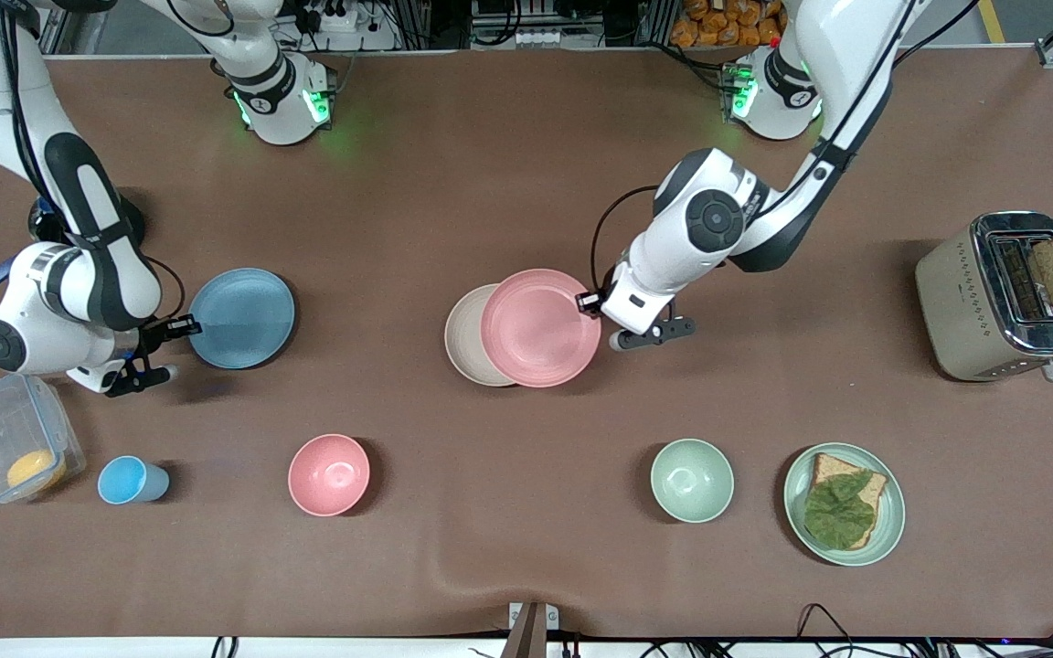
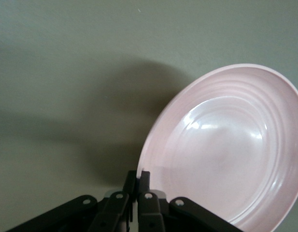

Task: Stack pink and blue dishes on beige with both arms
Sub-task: 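Carry the pink plate onto the beige plate with the left gripper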

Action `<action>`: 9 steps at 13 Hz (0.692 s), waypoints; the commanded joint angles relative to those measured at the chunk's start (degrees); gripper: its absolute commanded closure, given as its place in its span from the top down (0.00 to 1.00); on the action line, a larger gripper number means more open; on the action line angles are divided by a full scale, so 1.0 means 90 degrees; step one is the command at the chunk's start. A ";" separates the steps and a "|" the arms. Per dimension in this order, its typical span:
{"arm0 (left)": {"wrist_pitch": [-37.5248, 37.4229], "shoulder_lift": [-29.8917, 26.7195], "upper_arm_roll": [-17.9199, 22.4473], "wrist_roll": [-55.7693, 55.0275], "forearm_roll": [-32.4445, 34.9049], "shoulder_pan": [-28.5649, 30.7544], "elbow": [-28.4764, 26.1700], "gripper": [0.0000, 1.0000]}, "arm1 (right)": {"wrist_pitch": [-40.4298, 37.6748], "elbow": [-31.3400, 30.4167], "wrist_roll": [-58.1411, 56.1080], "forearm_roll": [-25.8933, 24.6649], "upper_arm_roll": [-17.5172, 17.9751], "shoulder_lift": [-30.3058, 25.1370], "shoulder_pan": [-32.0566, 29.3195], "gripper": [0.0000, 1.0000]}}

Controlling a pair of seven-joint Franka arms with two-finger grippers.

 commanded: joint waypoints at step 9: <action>0.1335 0.1088 0.0103 -0.1183 0.1145 -0.0790 0.0212 0.00 | -0.1069 0.0623 -0.0149 0.0384 0.0052 -0.0025 -0.0050 0.00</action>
